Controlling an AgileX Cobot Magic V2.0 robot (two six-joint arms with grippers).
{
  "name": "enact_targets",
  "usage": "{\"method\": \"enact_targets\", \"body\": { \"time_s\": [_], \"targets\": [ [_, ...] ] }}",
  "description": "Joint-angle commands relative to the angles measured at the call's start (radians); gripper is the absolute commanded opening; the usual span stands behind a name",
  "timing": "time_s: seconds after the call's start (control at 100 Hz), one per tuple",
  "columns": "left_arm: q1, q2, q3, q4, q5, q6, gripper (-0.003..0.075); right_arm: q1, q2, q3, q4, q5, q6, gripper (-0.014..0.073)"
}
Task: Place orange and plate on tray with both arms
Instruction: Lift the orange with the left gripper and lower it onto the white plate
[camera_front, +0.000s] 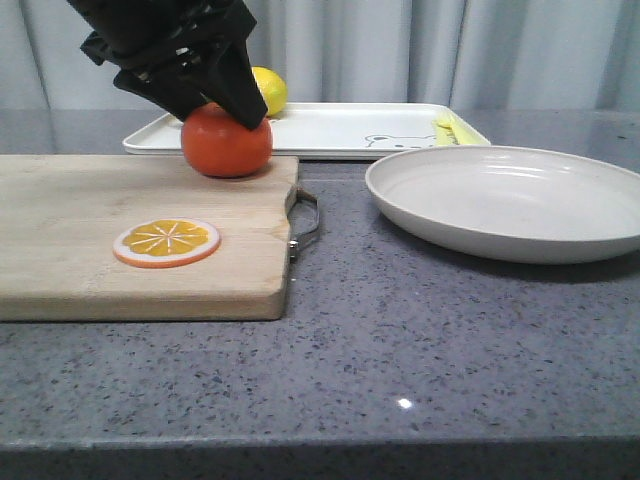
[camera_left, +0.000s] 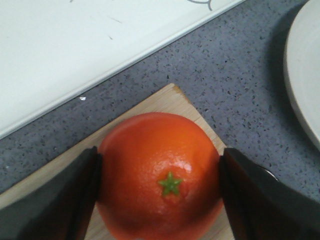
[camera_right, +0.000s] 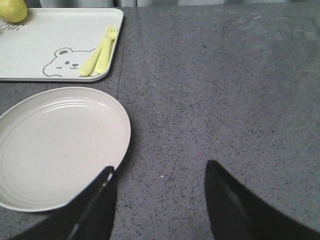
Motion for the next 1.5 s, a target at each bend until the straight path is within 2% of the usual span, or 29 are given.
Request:
{"method": "enact_targets", "body": {
  "time_s": [0.0, 0.37, 0.55, 0.87, 1.08, 1.49],
  "targets": [
    [-0.008, -0.038, -0.027, -0.005, 0.036, 0.0, 0.0206, 0.0, 0.014, -0.032, 0.0, -0.065, -0.004, 0.0414],
    [-0.008, -0.066, -0.195, -0.045, 0.196, 0.0, 0.0206, 0.0, 0.014, -0.032, 0.0, -0.065, -0.004, 0.0414],
    [-0.062, -0.066, -0.265, -0.051, 0.212, 0.0, 0.0206, 0.0, 0.014, -0.032, 0.0, -0.065, -0.004, 0.0414],
    [-0.25, -0.045, -0.292, -0.051, 0.078, 0.0, 0.0206, 0.0, 0.014, -0.032, 0.0, -0.06, -0.004, 0.0414],
    [-0.338, 0.014, -0.299, -0.051, 0.012, -0.002, 0.0206, 0.0, 0.014, -0.032, 0.0, -0.048, -0.004, 0.0414],
    [-0.377, 0.152, -0.402, -0.049, 0.012, -0.043, 0.0206, 0.0, 0.014, -0.032, 0.0, -0.04, -0.004, 0.0414]
  ]
}}
